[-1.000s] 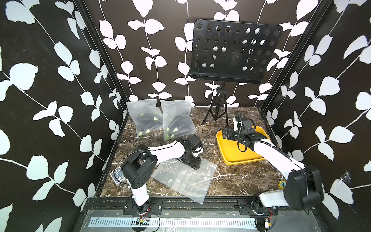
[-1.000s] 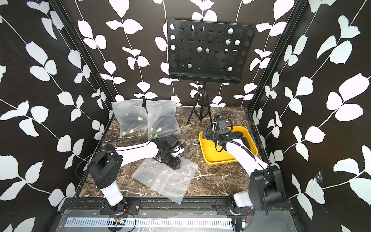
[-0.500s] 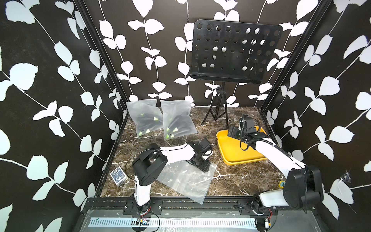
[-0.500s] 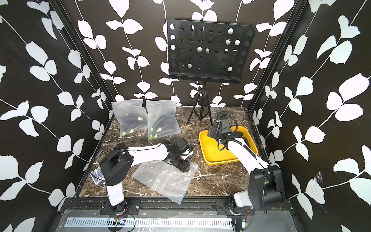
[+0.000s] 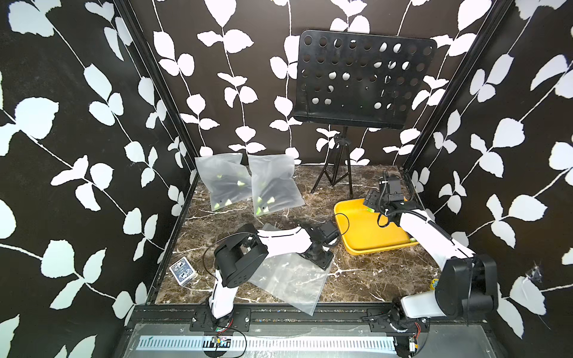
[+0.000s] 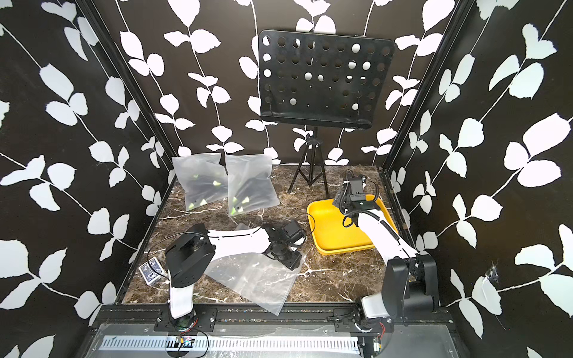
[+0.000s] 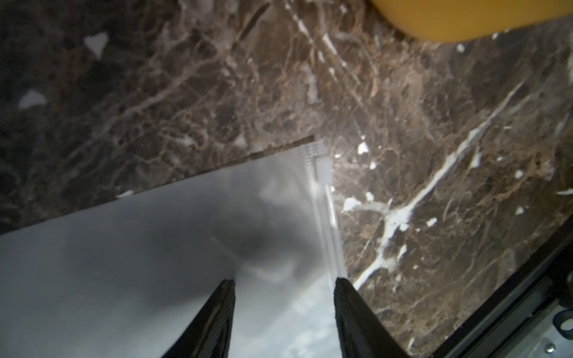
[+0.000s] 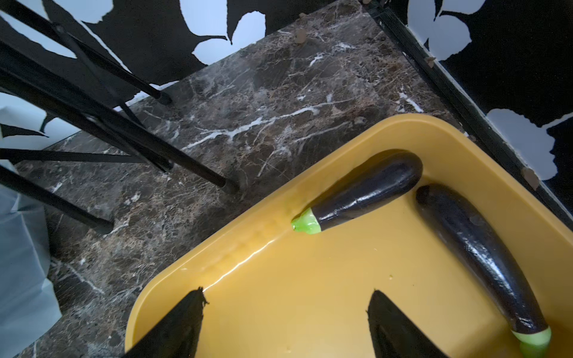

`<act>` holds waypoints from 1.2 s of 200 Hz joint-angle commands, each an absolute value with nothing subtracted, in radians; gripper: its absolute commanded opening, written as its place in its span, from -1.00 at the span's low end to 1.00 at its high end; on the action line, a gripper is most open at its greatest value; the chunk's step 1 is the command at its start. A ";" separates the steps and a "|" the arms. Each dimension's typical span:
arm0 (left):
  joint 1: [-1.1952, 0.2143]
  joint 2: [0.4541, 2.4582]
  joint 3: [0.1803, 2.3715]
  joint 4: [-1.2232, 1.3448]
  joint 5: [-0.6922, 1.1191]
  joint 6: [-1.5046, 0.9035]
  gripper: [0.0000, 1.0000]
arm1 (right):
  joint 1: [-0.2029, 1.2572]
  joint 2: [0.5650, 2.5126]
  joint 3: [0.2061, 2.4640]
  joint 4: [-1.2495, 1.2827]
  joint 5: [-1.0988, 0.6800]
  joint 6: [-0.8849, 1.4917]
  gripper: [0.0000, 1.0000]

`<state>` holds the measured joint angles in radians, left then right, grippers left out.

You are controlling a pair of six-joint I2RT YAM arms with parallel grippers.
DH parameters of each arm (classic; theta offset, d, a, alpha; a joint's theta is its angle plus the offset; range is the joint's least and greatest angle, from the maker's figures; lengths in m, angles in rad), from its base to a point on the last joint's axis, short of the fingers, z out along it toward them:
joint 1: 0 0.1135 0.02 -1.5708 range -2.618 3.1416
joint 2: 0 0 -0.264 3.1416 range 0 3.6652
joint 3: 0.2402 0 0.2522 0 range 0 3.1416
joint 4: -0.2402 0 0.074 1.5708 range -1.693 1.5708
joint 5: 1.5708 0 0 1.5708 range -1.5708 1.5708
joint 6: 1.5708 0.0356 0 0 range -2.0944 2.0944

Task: Place the eggplant in a zip-top bag and seal the zipper
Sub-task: Move the zipper food storage bag to the center of the board.

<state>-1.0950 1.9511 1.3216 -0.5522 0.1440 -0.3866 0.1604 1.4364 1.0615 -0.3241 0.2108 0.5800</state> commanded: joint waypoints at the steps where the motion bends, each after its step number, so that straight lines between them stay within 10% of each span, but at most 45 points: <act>1: -1.126 1.964 1.350 -0.601 0.103 -0.413 0.08 | 0.149 1.461 1.091 -0.322 0.238 0.583 0.62; 107: -1.182 2.057 1.447 -0.757 -0.064 -0.433 0.04 | 0.097 1.443 1.095 -0.294 0.158 0.584 0.58; 204: -1.080 2.018 1.389 -0.652 0.008 -0.408 -0.44 | 0.119 1.421 1.093 -0.295 0.100 0.546 0.51; 240: -1.060 1.986 1.388 -0.661 -0.054 -0.383 -0.20 | 0.186 1.429 1.091 -0.320 0.099 0.515 0.50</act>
